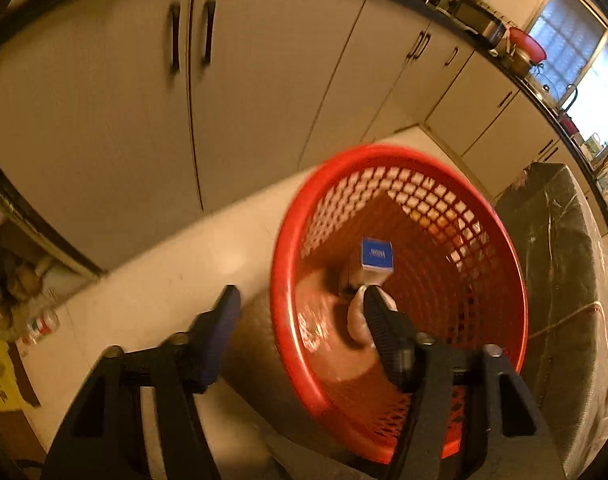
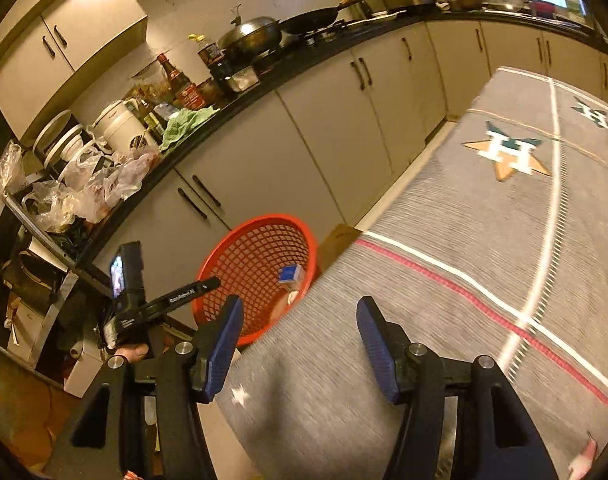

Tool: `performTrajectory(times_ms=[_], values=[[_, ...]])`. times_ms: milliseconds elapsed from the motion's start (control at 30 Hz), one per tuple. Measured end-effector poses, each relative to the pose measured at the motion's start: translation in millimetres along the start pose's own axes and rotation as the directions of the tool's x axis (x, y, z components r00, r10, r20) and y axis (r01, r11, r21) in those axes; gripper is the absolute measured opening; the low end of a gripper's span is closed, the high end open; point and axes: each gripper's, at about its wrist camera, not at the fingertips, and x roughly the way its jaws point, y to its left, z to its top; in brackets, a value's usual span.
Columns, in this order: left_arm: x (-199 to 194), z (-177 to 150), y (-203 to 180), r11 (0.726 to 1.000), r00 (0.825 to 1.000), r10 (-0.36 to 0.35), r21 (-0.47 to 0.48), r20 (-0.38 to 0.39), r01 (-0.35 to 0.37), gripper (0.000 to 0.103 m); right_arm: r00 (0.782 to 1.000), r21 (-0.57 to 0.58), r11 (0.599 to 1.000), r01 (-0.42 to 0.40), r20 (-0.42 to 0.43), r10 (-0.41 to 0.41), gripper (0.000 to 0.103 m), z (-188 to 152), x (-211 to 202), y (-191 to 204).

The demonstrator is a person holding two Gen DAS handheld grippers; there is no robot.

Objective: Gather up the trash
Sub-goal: 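Carry both items to the red wastebasket and open both tools to drop them, then grasp the torn red snack wrapper with the left tool while the right tool grasps the clear plastic cup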

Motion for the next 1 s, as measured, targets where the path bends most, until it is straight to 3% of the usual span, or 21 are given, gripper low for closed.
performTrajectory(times_ms=[33,67,300,433,500,567,667,733,867,1000], values=[[3,-2,0,1.000,1.000,-0.012,-0.012,-0.026,0.012,0.021,1.000,0.001,1.000,0.005,0.004,-0.005,0.063,-2,-4,-2],[7,-4,1,0.999,0.998,-0.019,-0.034,-0.067,0.017,0.016,1.000,0.004,1.000,0.013,0.008,-0.013,0.063,-4,-7,-5],[3,-20,-1,0.996,0.990,-0.052,-0.073,-0.133,0.042,0.016,0.999,0.036,0.999,0.020,0.033,-0.021,0.063,-13,-26,-18],[-2,-24,-1,0.996,0.992,-0.039,-0.080,-0.123,0.029,0.016,0.999,0.032,0.999,0.014,0.038,-0.015,0.063,-18,-34,-19],[-13,-24,-3,0.996,0.996,-0.031,-0.089,-0.085,0.023,0.026,0.999,0.026,0.999,0.018,0.044,-0.019,0.063,-22,-40,-19],[-31,-23,-5,0.996,1.000,0.005,-0.083,-0.025,-0.008,0.052,0.998,0.023,0.999,0.029,0.056,-0.031,0.064,-26,-48,-23],[-62,-24,-15,0.996,0.995,0.074,-0.049,0.069,-0.071,0.056,0.995,0.039,0.998,0.047,0.082,-0.050,0.067,-34,-67,-34],[-83,-28,-29,0.997,0.990,0.083,-0.009,0.116,-0.083,0.059,0.992,0.058,0.996,0.067,0.106,-0.073,0.069,-42,-82,-47],[-123,-39,-85,0.991,0.981,-0.001,0.132,0.195,-0.026,0.068,0.983,0.122,0.987,0.108,0.135,-0.124,0.072,-61,-116,-81],[-140,-59,-153,0.953,0.974,-0.149,0.287,0.170,0.096,0.074,0.968,0.194,0.968,0.158,0.161,-0.190,0.074,-82,-157,-119]])
